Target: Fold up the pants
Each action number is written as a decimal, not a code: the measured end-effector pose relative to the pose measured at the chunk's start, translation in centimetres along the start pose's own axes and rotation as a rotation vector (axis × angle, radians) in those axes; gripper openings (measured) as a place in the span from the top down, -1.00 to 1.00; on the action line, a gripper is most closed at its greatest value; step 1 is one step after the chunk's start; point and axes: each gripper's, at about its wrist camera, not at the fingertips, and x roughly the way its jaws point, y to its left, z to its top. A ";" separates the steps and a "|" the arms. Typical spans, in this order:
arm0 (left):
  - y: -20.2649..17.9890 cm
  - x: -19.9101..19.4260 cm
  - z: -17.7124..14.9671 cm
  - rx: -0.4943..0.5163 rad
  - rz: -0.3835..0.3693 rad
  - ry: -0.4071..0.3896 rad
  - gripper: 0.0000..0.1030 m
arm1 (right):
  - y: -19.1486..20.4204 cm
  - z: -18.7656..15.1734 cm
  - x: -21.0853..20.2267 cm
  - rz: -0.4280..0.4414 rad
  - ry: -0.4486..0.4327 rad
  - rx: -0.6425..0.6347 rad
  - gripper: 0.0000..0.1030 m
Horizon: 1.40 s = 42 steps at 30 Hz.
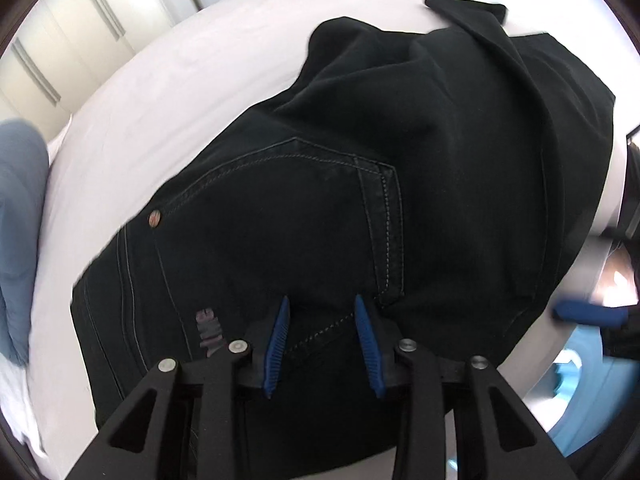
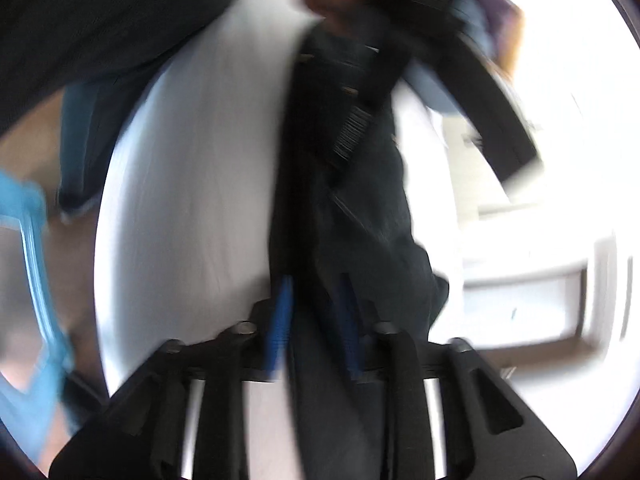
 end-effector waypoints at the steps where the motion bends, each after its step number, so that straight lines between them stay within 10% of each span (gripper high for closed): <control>1: -0.2 -0.2 -0.1 0.018 0.013 0.004 0.27 | -0.8 -0.6 -0.7 0.009 0.001 0.085 -0.80; 5: -1.0 -2.0 1.3 0.006 0.013 -0.024 0.30 | -5.5 -4.9 -3.3 0.058 -0.002 0.560 -0.99; 13: -1.6 -0.4 5.9 -0.316 -0.375 -0.081 0.33 | -11.4 -14.6 -3.0 0.266 0.018 1.220 -0.96; 17: -1.6 1.6 3.6 -0.450 -0.433 -0.072 0.44 | -13.3 -18.4 -2.3 0.359 -0.020 1.475 -0.95; 31: -1.2 1.5 1.3 -0.484 -0.382 -0.063 0.58 | -25.8 -39.3 9.2 0.277 0.023 2.208 -0.93; 38: -0.9 1.8 0.6 -0.498 -0.392 -0.077 0.58 | -27.2 -48.9 16.0 0.290 -0.021 2.592 -0.28; 42: -1.2 1.7 0.9 -0.472 -0.365 -0.072 0.58 | -28.3 -50.2 16.9 0.304 -0.022 2.603 -0.26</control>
